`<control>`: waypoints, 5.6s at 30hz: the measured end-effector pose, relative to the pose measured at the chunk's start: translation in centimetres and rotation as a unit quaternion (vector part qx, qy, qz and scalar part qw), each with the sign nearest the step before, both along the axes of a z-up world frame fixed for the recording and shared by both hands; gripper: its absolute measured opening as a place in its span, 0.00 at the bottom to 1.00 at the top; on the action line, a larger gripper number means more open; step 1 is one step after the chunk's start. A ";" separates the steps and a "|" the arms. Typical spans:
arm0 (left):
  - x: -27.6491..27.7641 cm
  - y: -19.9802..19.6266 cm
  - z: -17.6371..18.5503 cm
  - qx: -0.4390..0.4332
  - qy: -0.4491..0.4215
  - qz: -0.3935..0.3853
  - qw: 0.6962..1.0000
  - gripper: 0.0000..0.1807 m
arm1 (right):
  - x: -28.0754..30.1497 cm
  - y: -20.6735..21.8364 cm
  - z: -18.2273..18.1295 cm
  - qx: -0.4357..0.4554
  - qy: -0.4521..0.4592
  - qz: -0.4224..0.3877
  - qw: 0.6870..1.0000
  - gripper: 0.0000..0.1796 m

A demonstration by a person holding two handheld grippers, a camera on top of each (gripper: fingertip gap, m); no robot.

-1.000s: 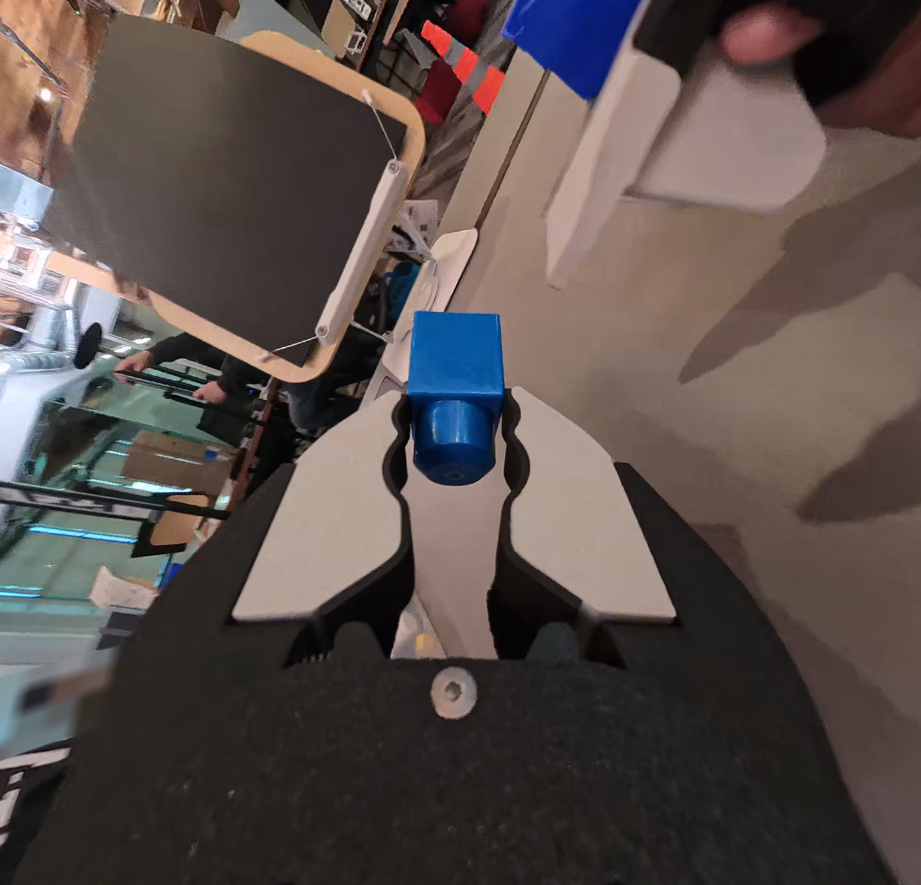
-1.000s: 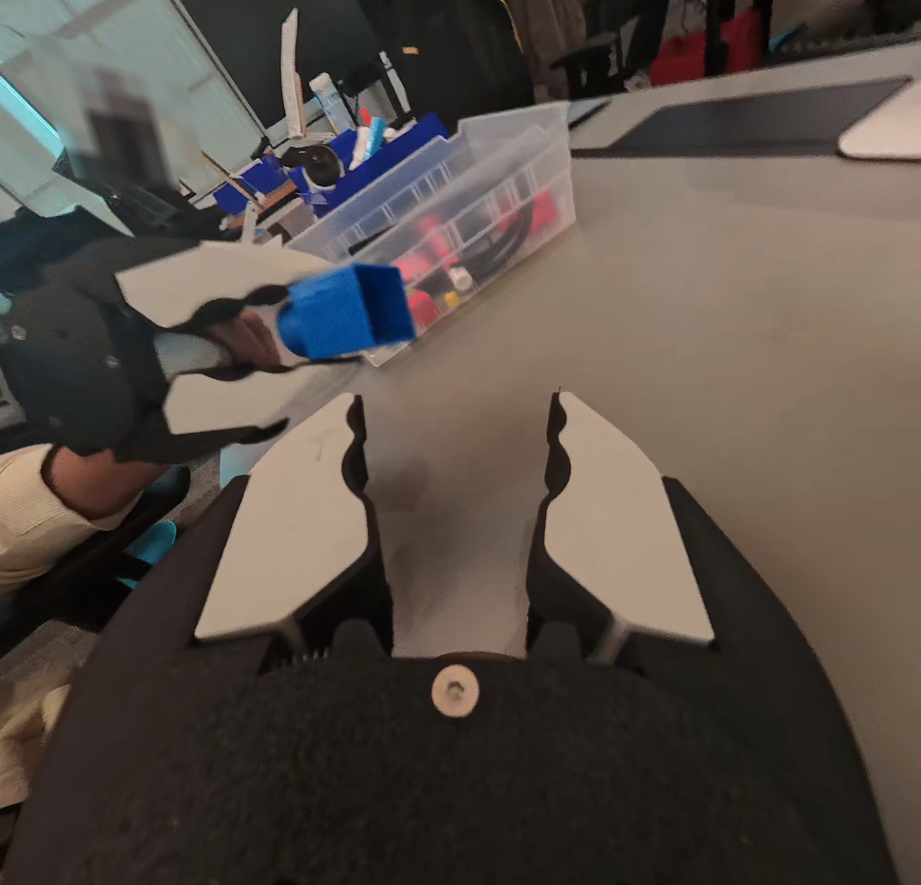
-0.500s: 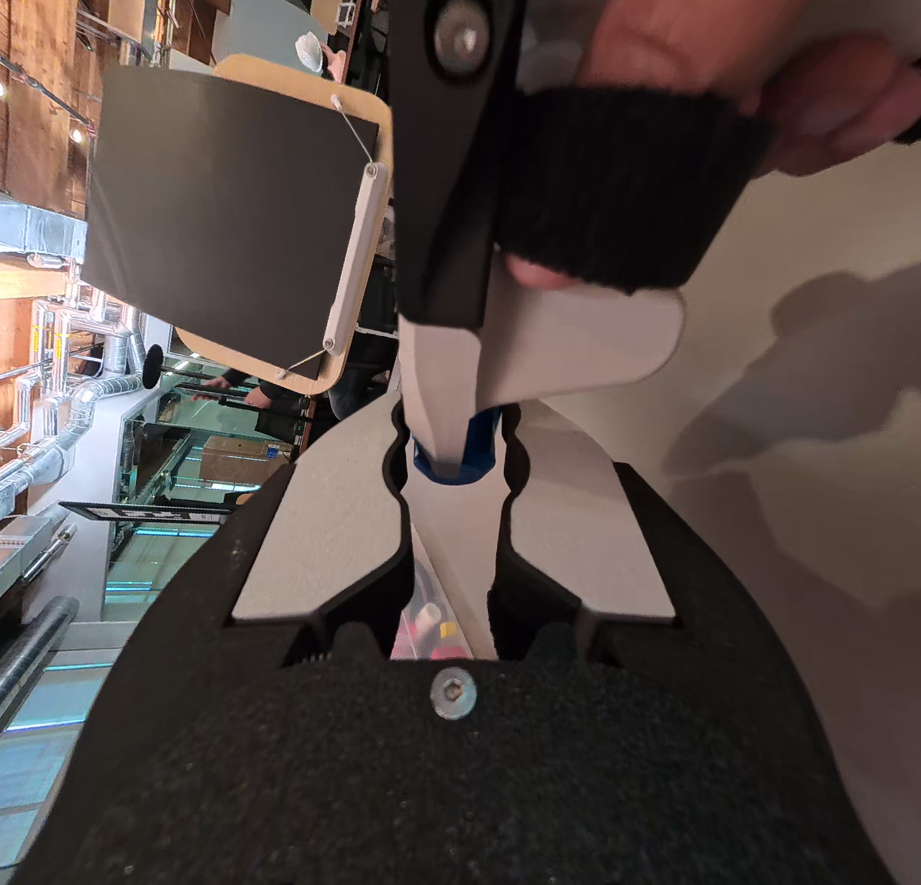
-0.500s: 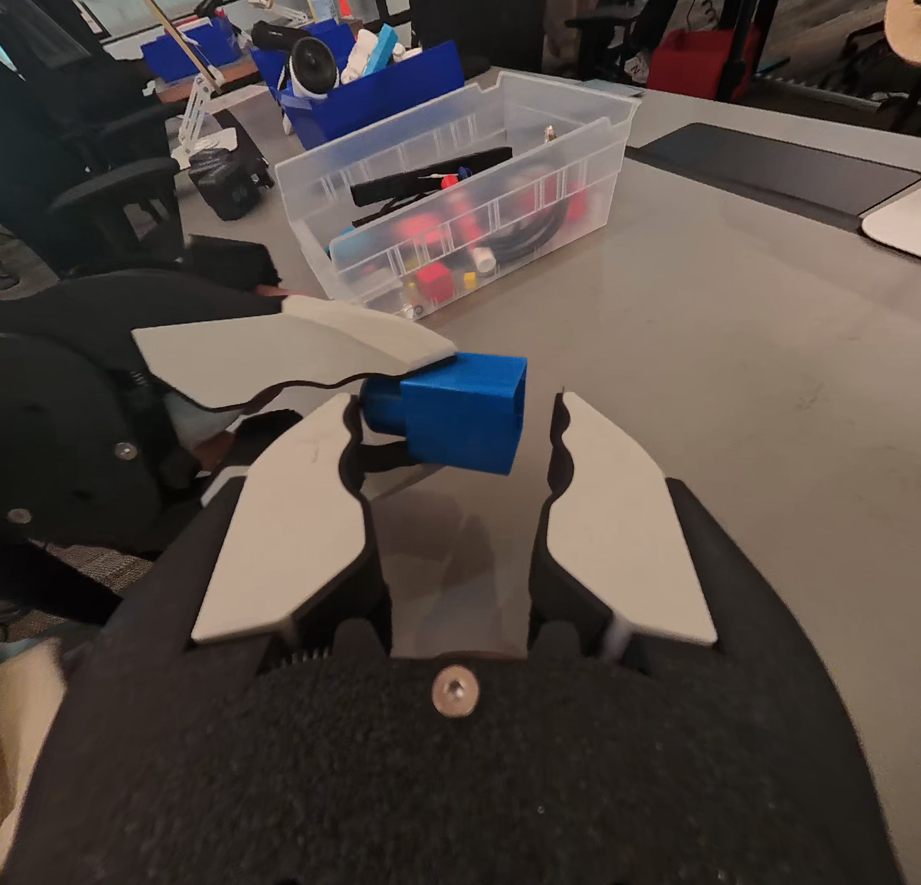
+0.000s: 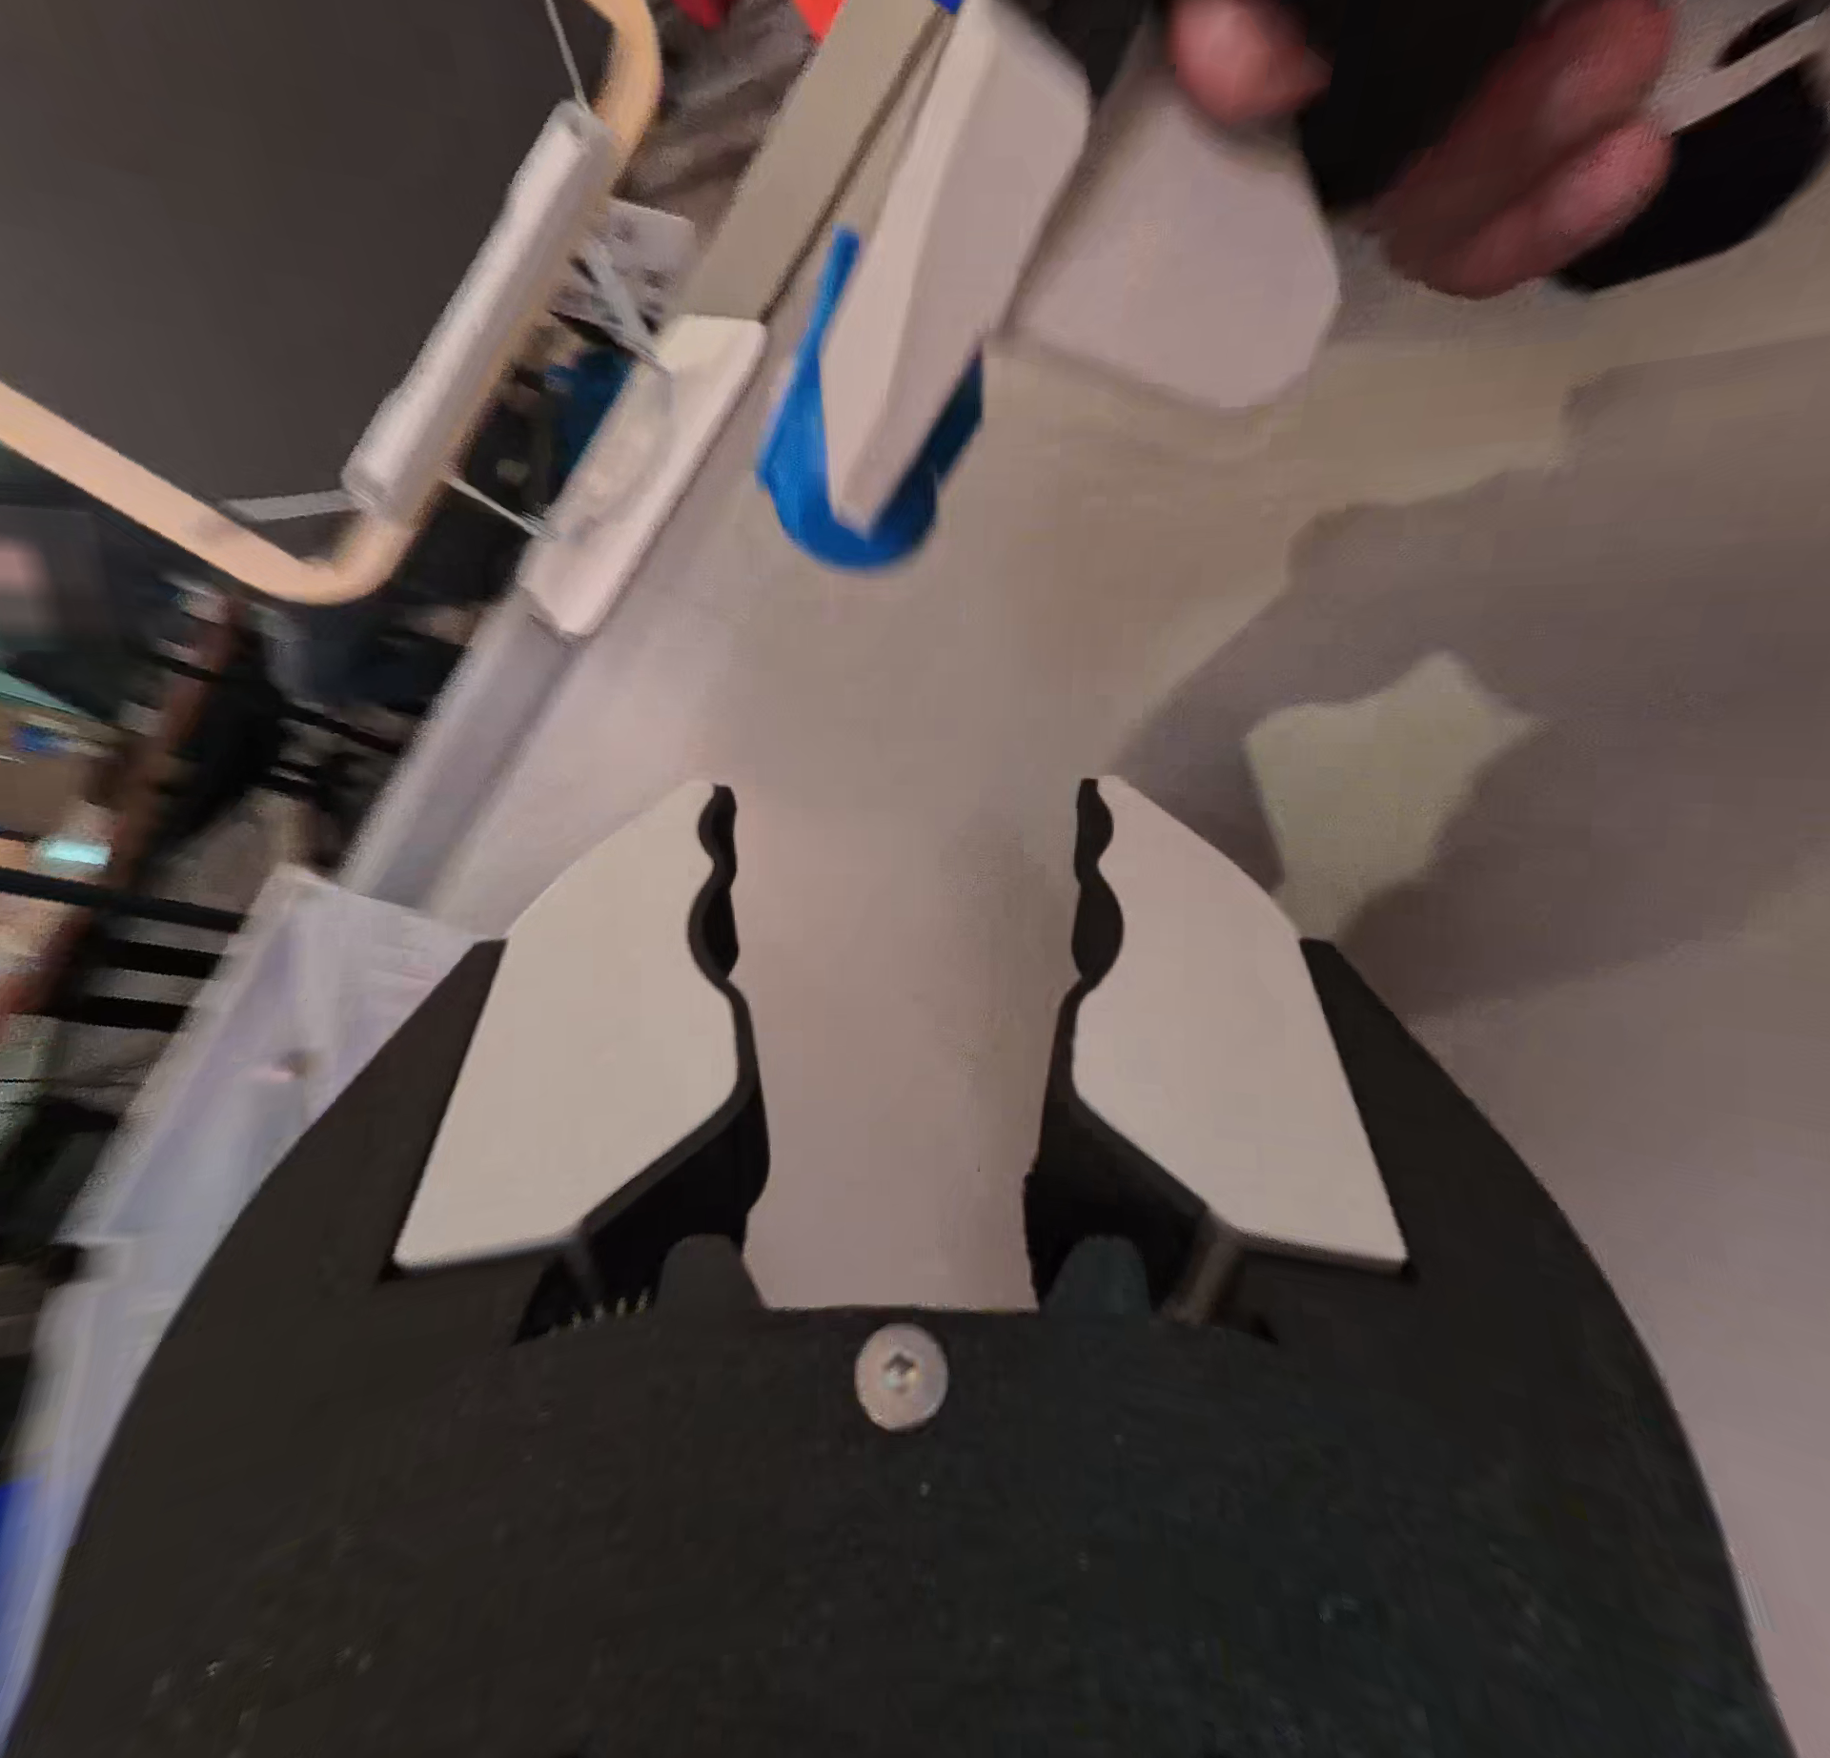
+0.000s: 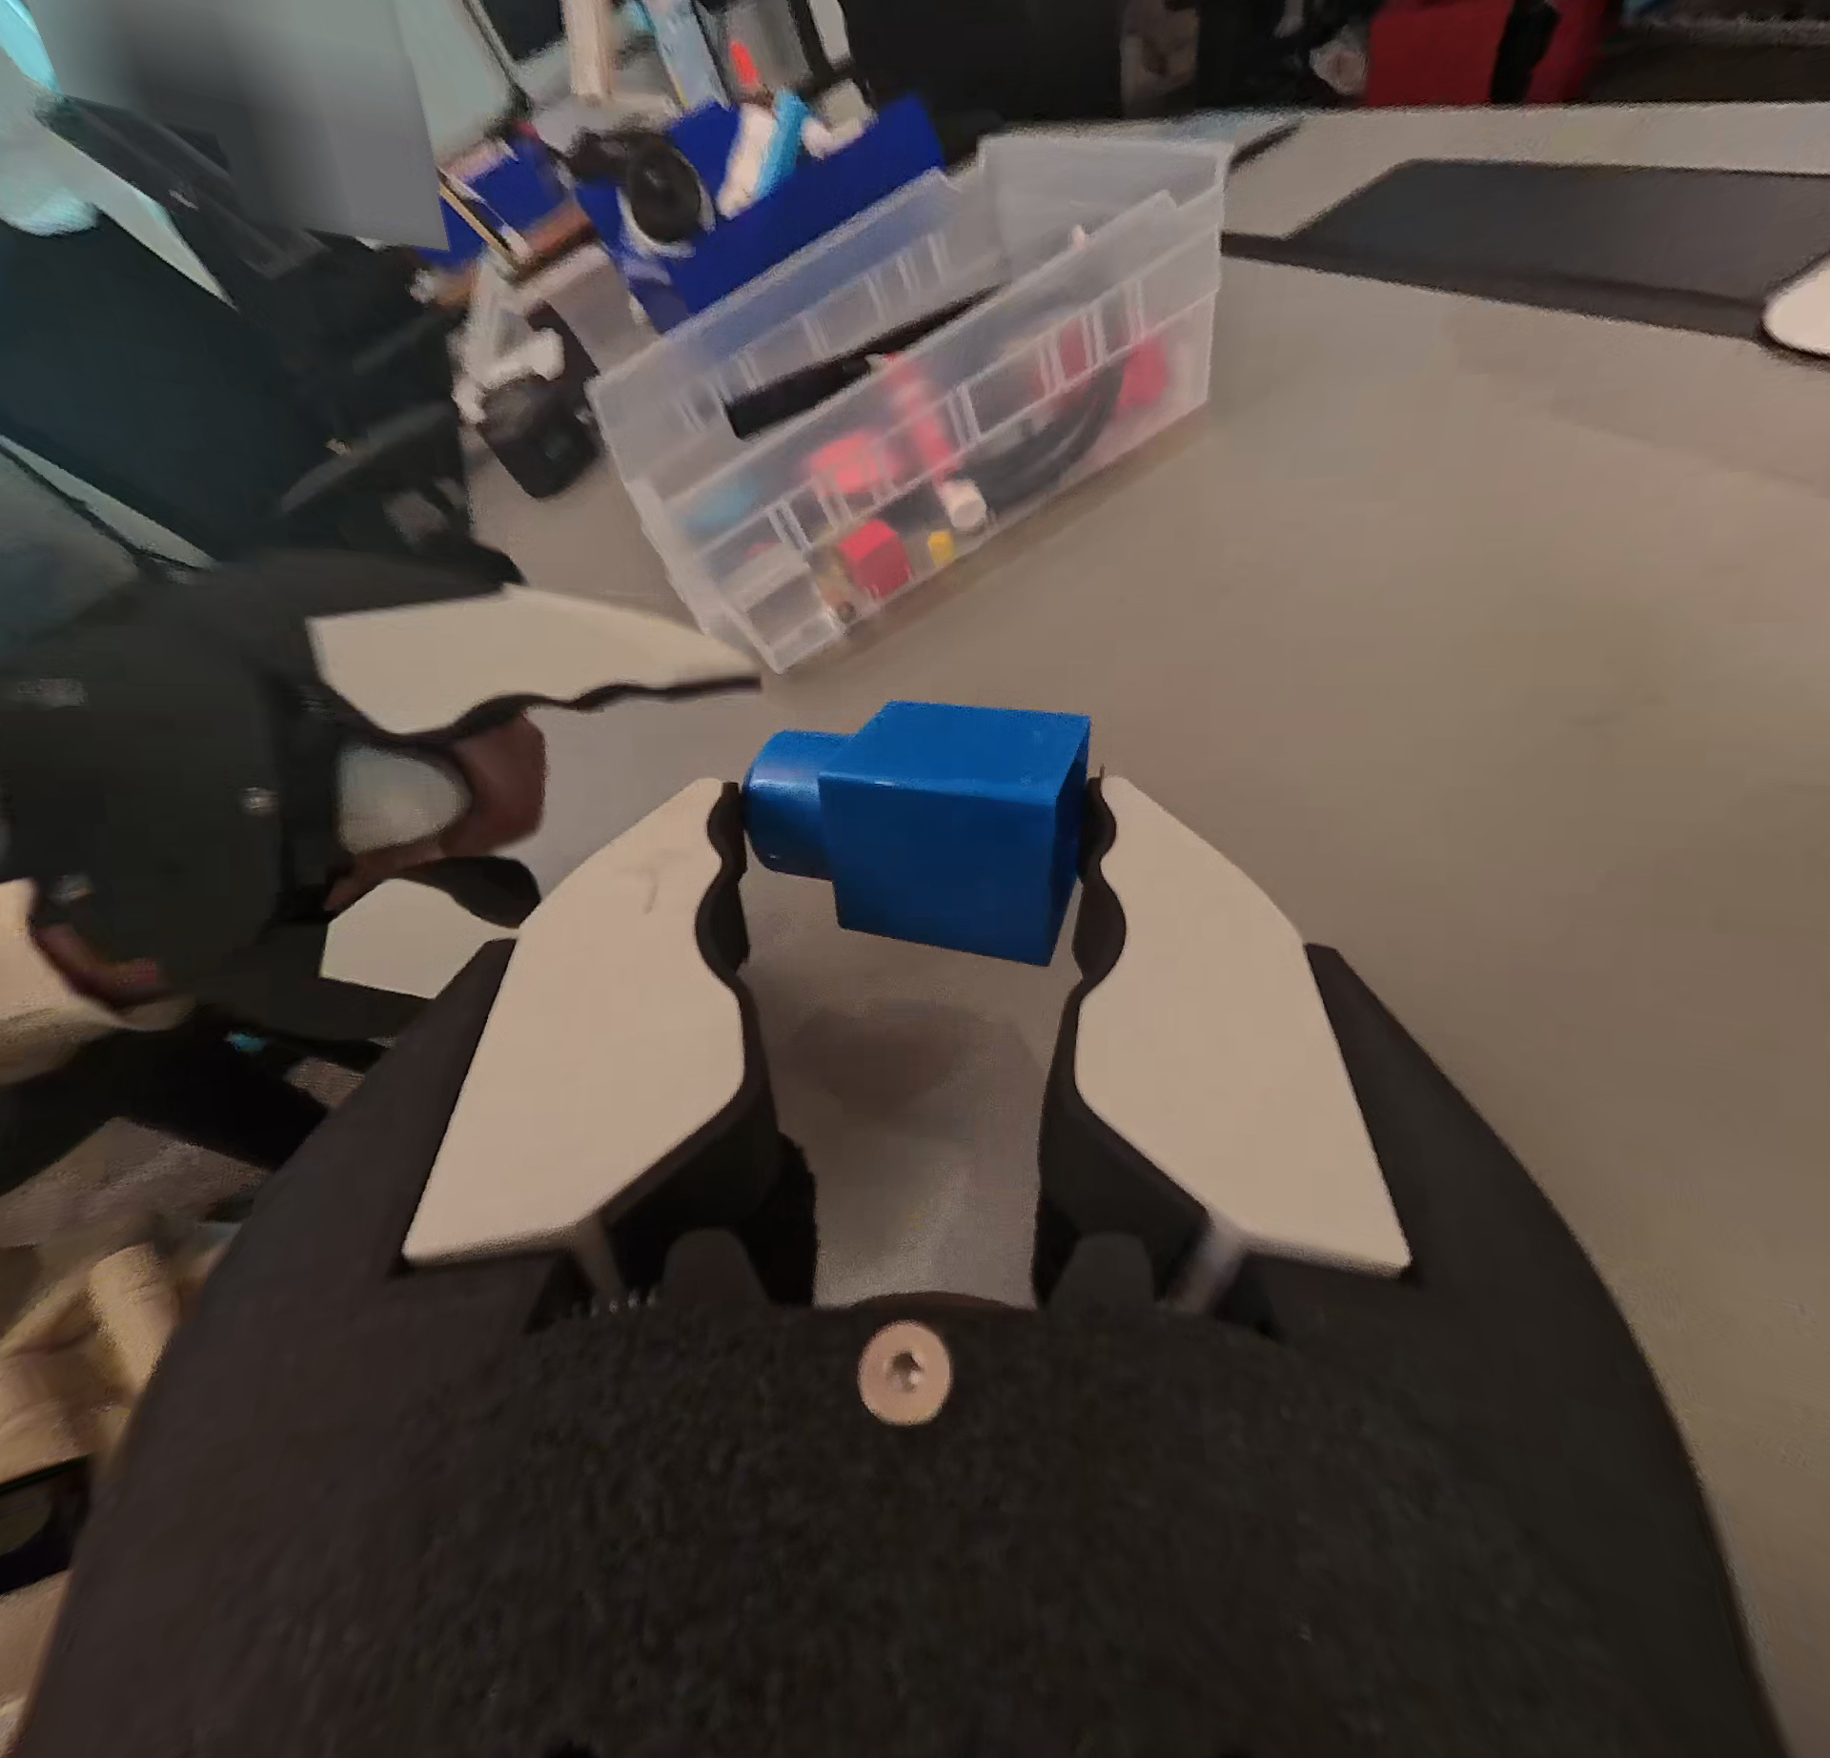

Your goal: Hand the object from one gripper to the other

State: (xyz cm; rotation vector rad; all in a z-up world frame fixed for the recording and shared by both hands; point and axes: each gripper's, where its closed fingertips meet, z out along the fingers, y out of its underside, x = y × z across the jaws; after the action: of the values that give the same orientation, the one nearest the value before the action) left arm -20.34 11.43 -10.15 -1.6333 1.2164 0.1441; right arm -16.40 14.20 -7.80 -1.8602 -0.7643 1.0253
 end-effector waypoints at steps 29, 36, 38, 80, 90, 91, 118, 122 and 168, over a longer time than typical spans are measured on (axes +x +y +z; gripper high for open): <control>4.2 -4.0 6.1 0.008 -0.178 -0.337 0.925 0.20 | -2.6 -8.2 5.2 -0.324 0.326 0.358 0.813 0.36; 3.4 -2.4 5.7 0.002 -0.162 -0.305 0.938 0.20 | -2.2 -6.4 4.3 -0.261 0.300 0.294 0.869 0.34; 2.7 -1.7 5.8 -0.014 -0.188 -0.285 0.940 0.20 | -1.7 -5.7 3.3 -0.209 0.246 0.262 0.909 0.30; 1.8 -2.2 0.8 -0.430 -0.327 -0.191 0.820 0.29 | -0.4 -3.1 2.1 0.247 0.019 0.147 0.958 0.38; 2.2 -1.7 2.3 -0.200 -0.221 -0.198 0.934 0.24 | 0.1 -3.1 1.7 -0.104 0.169 0.190 0.962 0.37; 2.2 -1.7 2.6 -0.192 -0.222 -0.202 0.934 0.24 | -0.2 -3.3 1.5 -0.125 0.170 0.196 0.958 0.38; 0.8 -0.5 3.5 -0.150 -0.224 -0.204 0.941 0.21 | -1.2 -3.2 0.5 -0.097 0.162 0.180 0.965 0.41; 0.7 -0.6 3.6 -0.204 -0.263 -0.212 0.919 0.21 | -1.2 -3.6 1.1 -0.025 0.141 0.188 0.972 0.38; 3.8 1.9 0.2 -0.156 -0.241 -0.001 0.958 0.28 | -1.3 -0.2 1.9 0.001 0.102 -0.071 0.992 0.20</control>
State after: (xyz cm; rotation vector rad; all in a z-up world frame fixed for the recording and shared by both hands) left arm -16.51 13.31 -9.95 -1.7984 0.8895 -0.4470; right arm -17.66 14.03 -5.90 -1.7490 -0.5060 1.1020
